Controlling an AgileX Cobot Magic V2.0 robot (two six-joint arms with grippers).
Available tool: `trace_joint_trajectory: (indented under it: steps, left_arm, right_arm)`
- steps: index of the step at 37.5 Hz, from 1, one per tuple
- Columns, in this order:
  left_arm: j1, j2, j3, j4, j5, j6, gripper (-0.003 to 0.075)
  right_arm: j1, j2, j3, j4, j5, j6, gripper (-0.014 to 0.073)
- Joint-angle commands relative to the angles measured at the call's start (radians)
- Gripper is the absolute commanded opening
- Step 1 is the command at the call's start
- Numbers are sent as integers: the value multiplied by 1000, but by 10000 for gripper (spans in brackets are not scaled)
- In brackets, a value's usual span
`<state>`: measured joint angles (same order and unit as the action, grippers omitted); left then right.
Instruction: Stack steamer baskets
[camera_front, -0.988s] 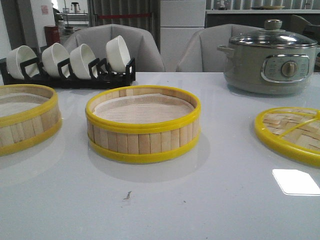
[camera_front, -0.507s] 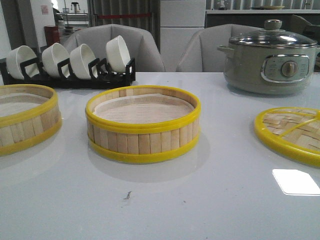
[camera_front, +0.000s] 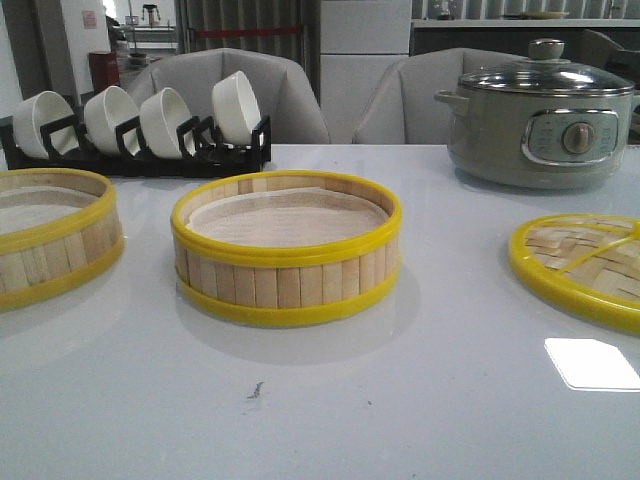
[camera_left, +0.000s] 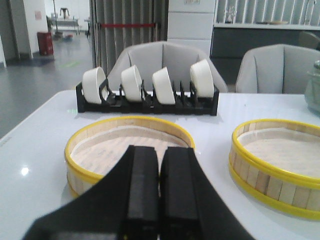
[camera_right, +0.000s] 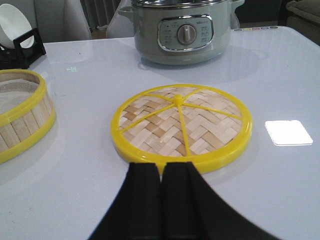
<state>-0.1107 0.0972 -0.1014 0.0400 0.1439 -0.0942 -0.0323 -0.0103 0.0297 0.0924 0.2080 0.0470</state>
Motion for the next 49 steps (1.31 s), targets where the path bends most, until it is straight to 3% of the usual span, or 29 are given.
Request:
trace_joint_trajectory:
  steps: [1, 10, 17, 33, 49]
  left_arm:
    - [-7, 158, -210, 29, 26, -4, 87]
    - [-7, 600, -814, 123, 433, 0, 87]
    - [-7, 788, -1095, 170, 642, 51, 87]
    - [-34, 934, -1134, 170, 685, 105, 87]
    - [-34, 944, -1134, 67, 701, 103, 87]
  right_arm:
    - [-9, -20, -14, 4, -78, -8, 50]
    - [-9, -20, -14, 4, -78, -8, 50]
    - [-9, -20, -14, 4, -78, -8, 50]
    - [-9, -20, -14, 4, -78, -8, 50]
    - [-9, -20, -14, 4, -78, -8, 50]
